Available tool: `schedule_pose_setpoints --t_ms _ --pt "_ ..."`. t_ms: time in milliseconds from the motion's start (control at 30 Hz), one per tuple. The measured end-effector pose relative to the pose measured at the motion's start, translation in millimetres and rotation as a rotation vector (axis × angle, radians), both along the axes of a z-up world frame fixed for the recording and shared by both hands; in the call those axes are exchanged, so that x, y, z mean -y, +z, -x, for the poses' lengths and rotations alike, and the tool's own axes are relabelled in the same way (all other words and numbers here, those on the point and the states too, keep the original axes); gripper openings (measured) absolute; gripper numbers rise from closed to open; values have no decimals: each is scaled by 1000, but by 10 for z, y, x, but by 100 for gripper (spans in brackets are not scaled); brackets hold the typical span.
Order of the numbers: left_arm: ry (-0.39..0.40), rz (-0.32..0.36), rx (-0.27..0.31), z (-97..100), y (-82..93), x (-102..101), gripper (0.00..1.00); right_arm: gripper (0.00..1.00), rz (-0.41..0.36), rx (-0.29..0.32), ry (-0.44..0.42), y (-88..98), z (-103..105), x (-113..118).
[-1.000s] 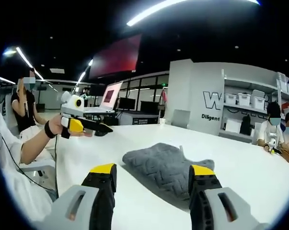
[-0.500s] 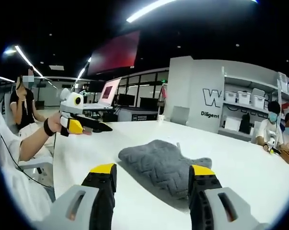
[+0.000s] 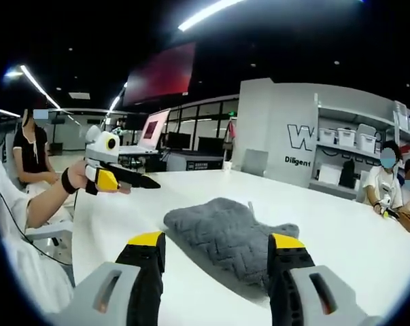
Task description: Open the folded towel by lifting each exposed corner and separating the folded layers until the towel lies flat within the target outline without major curled edges
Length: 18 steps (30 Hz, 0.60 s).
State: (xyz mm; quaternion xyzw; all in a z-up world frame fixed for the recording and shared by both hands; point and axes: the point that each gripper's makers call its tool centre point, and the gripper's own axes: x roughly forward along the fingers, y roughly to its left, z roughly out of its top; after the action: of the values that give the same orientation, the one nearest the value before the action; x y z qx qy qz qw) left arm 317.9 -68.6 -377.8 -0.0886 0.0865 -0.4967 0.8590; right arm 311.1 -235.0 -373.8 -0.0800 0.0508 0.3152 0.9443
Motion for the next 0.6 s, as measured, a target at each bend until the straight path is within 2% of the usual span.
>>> schedule_pose_setpoints --t_ms 600 --pt "9 -11 -19 -155 -31 37 72 58 -1 -23 -13 -65 -125 45"
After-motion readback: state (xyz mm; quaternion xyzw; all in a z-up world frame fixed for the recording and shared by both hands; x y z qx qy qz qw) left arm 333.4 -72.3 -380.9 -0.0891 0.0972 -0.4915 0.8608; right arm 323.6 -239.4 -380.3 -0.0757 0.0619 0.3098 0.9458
